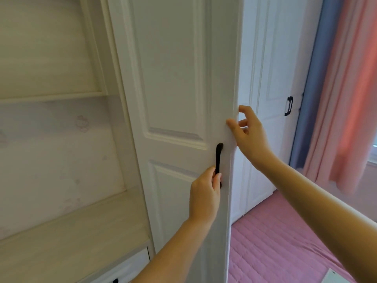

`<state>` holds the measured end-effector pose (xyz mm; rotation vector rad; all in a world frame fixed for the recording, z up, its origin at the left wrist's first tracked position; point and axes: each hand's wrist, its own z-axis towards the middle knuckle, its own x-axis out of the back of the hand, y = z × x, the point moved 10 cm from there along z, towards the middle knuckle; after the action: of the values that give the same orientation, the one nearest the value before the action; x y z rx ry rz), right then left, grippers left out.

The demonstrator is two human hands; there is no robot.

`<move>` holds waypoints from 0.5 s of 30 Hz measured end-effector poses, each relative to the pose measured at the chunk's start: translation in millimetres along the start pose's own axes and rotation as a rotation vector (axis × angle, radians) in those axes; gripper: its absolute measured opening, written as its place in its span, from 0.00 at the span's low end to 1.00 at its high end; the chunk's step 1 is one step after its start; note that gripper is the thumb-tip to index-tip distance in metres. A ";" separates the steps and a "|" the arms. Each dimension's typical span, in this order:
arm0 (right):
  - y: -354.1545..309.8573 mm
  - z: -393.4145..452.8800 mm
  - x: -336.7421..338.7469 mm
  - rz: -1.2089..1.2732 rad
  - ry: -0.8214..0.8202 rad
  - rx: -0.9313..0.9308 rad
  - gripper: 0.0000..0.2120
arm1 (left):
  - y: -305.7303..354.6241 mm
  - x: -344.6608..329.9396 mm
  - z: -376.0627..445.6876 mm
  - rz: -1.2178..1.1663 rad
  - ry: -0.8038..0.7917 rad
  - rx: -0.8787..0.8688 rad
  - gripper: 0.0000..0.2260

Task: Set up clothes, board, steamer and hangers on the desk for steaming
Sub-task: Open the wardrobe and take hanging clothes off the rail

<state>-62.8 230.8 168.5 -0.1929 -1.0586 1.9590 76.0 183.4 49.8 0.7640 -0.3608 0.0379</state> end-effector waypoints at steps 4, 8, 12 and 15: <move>-20.5 -28.7 -8.1 0.044 -0.077 0.017 0.17 | 5.4 32.5 -21.0 0.056 0.056 -0.019 0.11; -39.5 -50.5 -21.3 0.088 -0.195 0.026 0.19 | 8.3 63.5 -41.0 0.049 0.129 0.039 0.09; -66.3 -70.1 -34.9 0.101 -0.300 0.106 0.19 | 8.8 82.3 -53.9 -0.012 0.148 0.147 0.07; -77.9 -83.6 -47.7 0.095 -0.375 0.158 0.21 | 10.4 88.1 -64.5 -0.073 0.143 0.216 0.15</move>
<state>56.0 264.9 161.8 0.2241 -1.1378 2.2080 176.7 226.5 43.3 0.9817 -0.1936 0.0631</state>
